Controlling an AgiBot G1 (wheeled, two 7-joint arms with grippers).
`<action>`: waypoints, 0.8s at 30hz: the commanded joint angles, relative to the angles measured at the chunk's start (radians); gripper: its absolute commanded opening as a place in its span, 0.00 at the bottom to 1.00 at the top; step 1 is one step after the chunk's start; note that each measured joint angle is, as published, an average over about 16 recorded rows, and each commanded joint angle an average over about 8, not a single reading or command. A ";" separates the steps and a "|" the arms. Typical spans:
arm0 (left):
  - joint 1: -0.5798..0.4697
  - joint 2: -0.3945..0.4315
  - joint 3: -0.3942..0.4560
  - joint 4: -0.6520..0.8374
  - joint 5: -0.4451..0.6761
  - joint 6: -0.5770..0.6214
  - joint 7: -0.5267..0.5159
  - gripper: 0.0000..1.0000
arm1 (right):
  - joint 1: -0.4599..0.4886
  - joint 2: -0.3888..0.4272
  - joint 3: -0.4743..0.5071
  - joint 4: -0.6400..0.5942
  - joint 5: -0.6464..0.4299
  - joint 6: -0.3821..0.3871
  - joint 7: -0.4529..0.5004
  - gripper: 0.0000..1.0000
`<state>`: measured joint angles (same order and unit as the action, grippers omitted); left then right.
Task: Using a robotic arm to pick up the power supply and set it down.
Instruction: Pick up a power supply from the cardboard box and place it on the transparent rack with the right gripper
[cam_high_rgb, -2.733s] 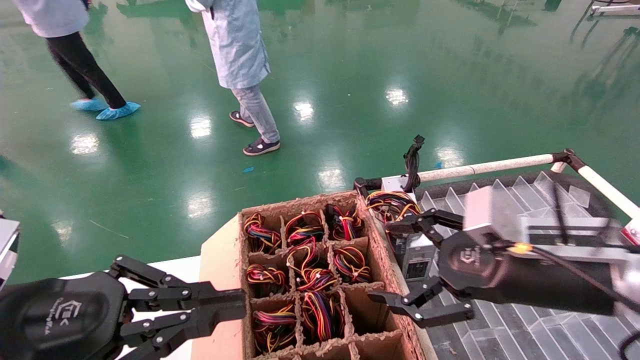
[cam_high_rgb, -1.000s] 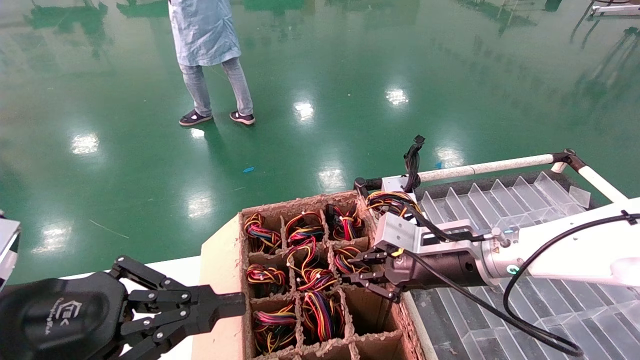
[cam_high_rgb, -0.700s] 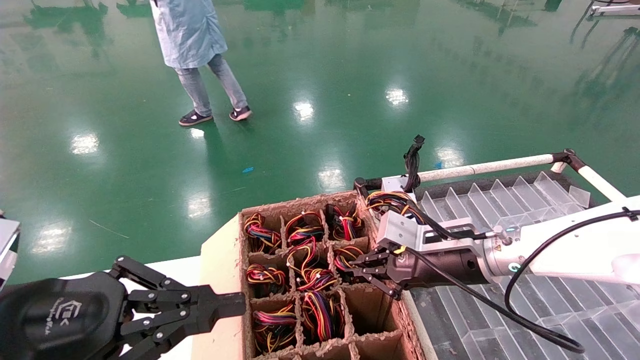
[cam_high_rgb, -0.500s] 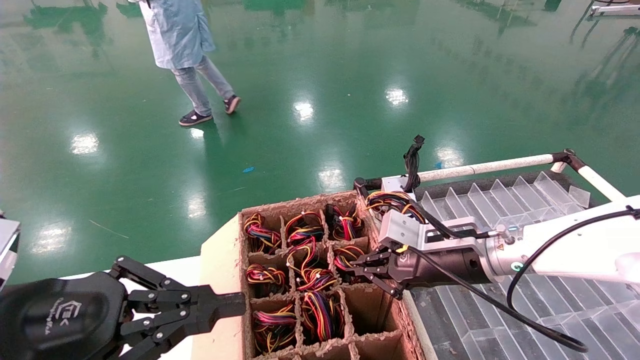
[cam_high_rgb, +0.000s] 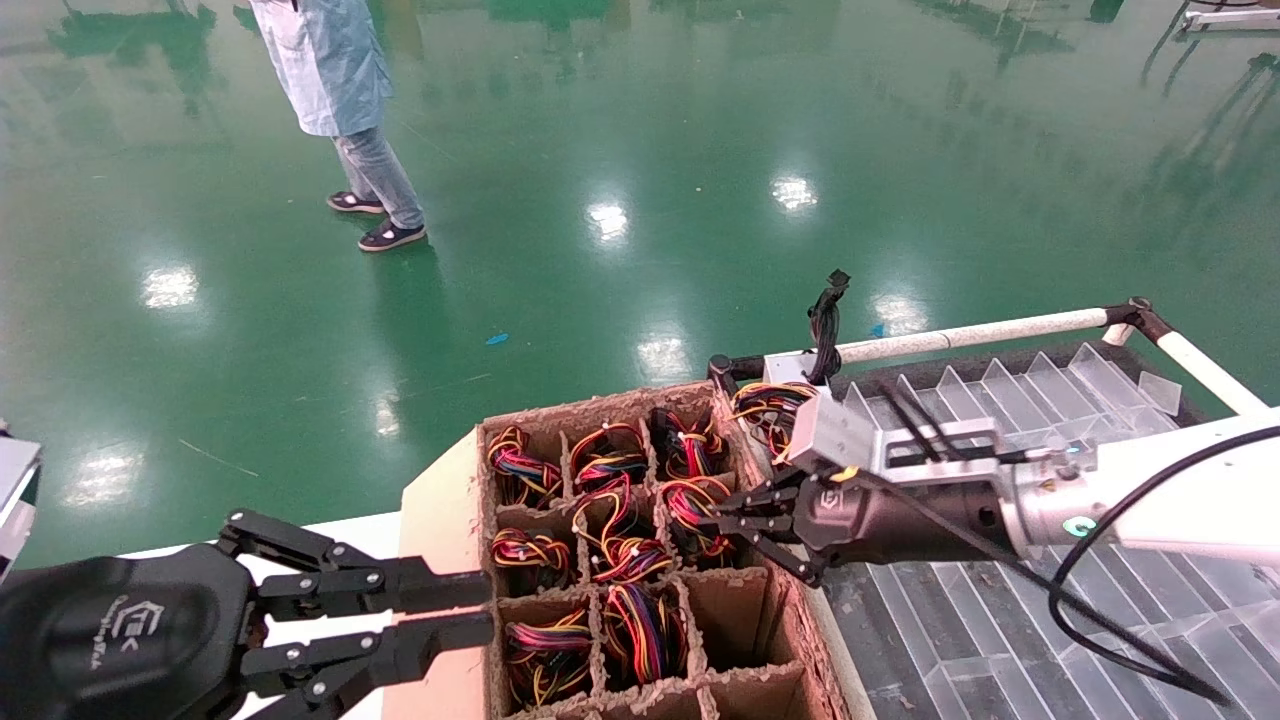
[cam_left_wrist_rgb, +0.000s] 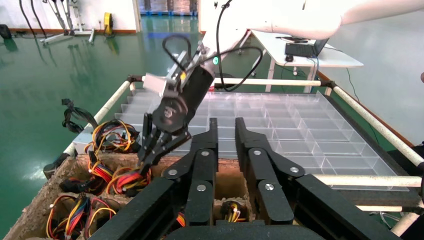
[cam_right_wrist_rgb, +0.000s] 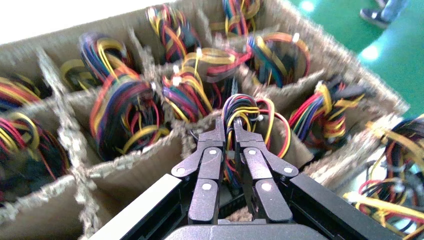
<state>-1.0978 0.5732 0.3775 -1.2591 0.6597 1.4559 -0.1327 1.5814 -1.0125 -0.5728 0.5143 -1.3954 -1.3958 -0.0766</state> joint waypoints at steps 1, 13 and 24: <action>0.000 0.000 0.000 0.000 0.000 0.000 0.000 1.00 | -0.001 0.010 0.011 0.000 0.019 -0.012 0.000 0.00; 0.000 0.000 0.000 0.000 0.000 0.000 0.000 1.00 | 0.021 0.091 0.109 0.025 0.181 -0.114 0.011 0.00; 0.000 0.000 0.000 0.000 0.000 0.000 0.000 1.00 | 0.070 0.181 0.179 0.109 0.300 -0.163 0.066 0.00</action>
<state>-1.0978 0.5732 0.3777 -1.2591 0.6596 1.4558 -0.1327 1.6508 -0.8276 -0.3961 0.6267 -1.0975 -1.5570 -0.0081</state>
